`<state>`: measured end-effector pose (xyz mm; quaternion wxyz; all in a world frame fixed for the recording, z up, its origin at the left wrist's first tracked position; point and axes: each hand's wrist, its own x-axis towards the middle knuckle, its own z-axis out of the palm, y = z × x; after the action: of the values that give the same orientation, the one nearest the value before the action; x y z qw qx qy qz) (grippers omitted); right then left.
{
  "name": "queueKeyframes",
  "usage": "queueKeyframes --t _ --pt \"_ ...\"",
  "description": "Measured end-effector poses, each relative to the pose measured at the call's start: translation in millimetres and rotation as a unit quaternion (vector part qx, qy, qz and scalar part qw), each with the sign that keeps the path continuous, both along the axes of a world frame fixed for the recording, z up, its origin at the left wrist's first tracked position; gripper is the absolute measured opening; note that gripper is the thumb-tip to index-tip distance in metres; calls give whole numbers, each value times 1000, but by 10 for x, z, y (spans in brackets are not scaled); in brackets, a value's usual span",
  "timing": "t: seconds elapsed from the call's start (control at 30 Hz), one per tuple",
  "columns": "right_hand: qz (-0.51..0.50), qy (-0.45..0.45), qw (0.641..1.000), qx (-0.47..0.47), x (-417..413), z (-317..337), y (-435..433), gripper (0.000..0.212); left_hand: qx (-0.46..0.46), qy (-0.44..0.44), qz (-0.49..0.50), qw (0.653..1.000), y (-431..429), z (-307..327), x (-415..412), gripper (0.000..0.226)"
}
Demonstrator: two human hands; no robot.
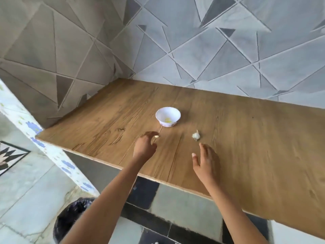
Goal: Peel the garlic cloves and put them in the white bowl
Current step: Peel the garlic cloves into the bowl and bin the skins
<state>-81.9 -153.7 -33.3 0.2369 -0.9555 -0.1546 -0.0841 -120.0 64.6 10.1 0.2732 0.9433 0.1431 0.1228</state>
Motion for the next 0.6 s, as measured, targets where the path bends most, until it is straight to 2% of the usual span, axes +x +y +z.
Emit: queueKeyframes --t 0.17,0.33,0.4,0.53,0.6 --pt "-43 50 992 -108 164 -122 -48 59 18 55 -10 998 181 -85 439 36" --pt "-52 54 986 -149 234 -149 -32 63 38 96 -31 994 346 -196 654 28" --pt "-59 68 984 -155 290 -154 -15 64 18 62 -37 997 394 -138 724 23" --pt "-72 81 982 -157 374 -161 22 66 -2 -62 -59 996 418 200 1043 19" --pt "-80 80 981 -156 375 -180 34 78 13 -56 -74 996 408 308 1299 18"
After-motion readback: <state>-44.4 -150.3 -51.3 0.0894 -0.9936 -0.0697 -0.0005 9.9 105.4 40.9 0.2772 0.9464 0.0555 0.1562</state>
